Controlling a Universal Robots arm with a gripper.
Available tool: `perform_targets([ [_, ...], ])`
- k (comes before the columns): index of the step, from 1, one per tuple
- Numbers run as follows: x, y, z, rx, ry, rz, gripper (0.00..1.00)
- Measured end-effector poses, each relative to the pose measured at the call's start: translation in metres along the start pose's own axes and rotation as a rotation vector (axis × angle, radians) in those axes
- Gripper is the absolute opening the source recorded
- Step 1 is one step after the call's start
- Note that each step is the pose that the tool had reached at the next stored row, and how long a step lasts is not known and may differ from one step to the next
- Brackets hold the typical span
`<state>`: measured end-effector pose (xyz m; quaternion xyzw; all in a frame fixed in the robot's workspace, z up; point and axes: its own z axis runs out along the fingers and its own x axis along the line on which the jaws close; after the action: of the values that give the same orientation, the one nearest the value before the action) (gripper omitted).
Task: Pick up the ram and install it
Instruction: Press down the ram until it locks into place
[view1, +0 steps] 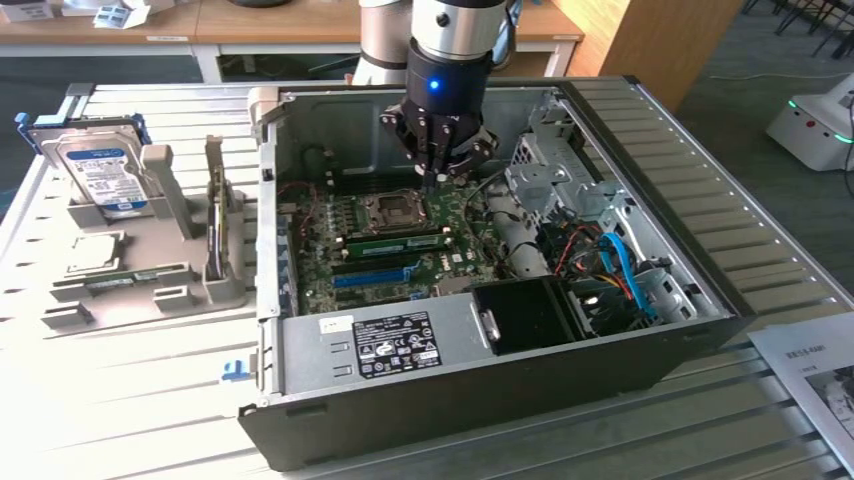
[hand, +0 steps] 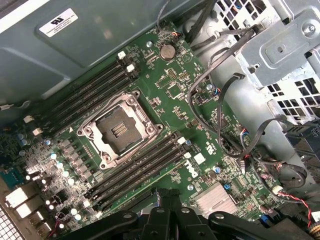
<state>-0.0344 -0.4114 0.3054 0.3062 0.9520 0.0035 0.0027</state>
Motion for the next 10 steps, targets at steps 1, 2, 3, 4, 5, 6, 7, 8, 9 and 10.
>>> perform_targets([
  [1, 0.0000, 0.0000, 0.0000, 0.0000, 0.0000, -0.004, 0.10],
  [2, 0.0000, 0.0000, 0.0000, -0.0001, 0.0001, -0.011, 0.10],
  [3, 0.0000, 0.0000, 0.0000, -0.0001, 0.0001, -0.019, 0.10],
  [4, 0.0000, 0.0000, 0.0000, -0.0001, 0.0002, -0.028, 0.10],
  [5, 0.0000, 0.0000, 0.0000, -0.0002, 0.0003, -0.037, 0.10],
  [6, 0.0000, 0.0000, 0.0000, -0.0003, 0.0004, -0.046, 0.10],
  [7, 0.0000, 0.0000, 0.0000, -0.0002, 0.0004, -0.055, 0.10],
  [8, 0.0000, 0.0000, 0.0000, -0.0003, 0.0005, -0.065, 0.10],
  [9, 0.0000, 0.0000, 0.0000, -0.0003, 0.0006, -0.074, 0.10],
  [10, 0.0000, 0.0000, 0.0000, -0.0003, 0.0007, -0.084, 0.10],
])
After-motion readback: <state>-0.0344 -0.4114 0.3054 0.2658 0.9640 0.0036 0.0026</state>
